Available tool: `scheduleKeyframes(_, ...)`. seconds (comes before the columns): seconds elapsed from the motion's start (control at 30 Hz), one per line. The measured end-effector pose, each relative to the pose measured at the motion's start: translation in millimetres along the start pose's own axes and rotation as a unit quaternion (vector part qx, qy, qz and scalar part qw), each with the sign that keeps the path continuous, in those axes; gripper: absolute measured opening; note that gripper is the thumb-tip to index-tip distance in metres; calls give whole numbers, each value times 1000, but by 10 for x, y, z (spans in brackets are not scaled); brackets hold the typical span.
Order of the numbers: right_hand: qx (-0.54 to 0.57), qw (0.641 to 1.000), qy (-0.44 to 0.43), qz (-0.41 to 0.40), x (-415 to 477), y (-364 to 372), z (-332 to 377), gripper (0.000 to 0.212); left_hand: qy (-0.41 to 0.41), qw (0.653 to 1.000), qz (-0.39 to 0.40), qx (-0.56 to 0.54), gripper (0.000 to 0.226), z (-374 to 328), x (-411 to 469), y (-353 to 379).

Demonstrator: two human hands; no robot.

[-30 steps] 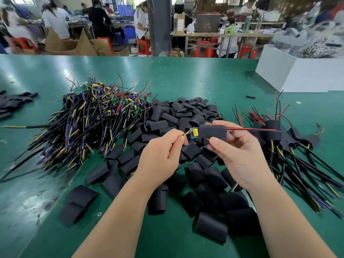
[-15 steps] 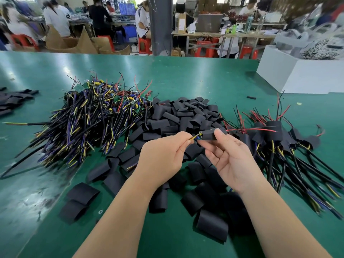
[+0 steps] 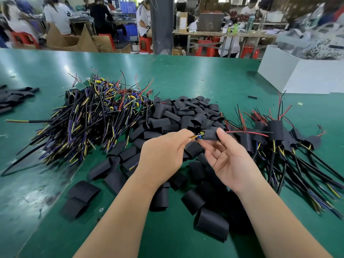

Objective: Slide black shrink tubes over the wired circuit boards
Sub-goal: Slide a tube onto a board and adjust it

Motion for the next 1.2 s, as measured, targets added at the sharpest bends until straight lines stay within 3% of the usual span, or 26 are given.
scheduleKeyframes(0.27,-179,977,-102,53,-59,88,3,36,-9,999,16,31,24,23,-14,38)
scheduleKeyframes(0.43,-39,998,-45,24,-46,85,-48,51,-23,999,-26,6,20,39,-12,41)
scheduleKeyframes(0.63,60,998,-29,-14,-48,141,43,8,-43,995,-9,-87,40,69,-10,26)
scheduleKeyframes(0.77,151,976,-141,-71,-58,64,514,8,-127,981,-14,-145,50,295,-7,-3)
scheduleKeyframes(0.87,169,953,-231,-96,-94,-139,926,10,-243,966,-60,-60,31,596,-2,-14)
scheduleKeyframes(0.93,86,939,-308,-125,-131,-259,1104,4,-307,949,-72,2,25,766,-30,-8)
scheduleKeyframes(1.0,-146,896,-368,-200,-162,-332,1197,19,-365,925,-52,86,27,896,-88,6)
scheduleKeyframes(1.1,-453,763,-362,-286,-144,-427,1193,38,-431,891,38,135,42,1006,-176,65)
scheduleKeyframes(1.2,-636,640,-331,-276,-86,-414,1074,35,-450,869,134,153,50,1043,-227,133)
Point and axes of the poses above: each hand's wrist, its own x-axis towards the middle knuckle, its own y-axis out of the palm, z = x × y, the point moved 3 cm from there along x, towards the middle knuckle, and after that the axes turned 15 degrees about x, right-handed, at the moved point
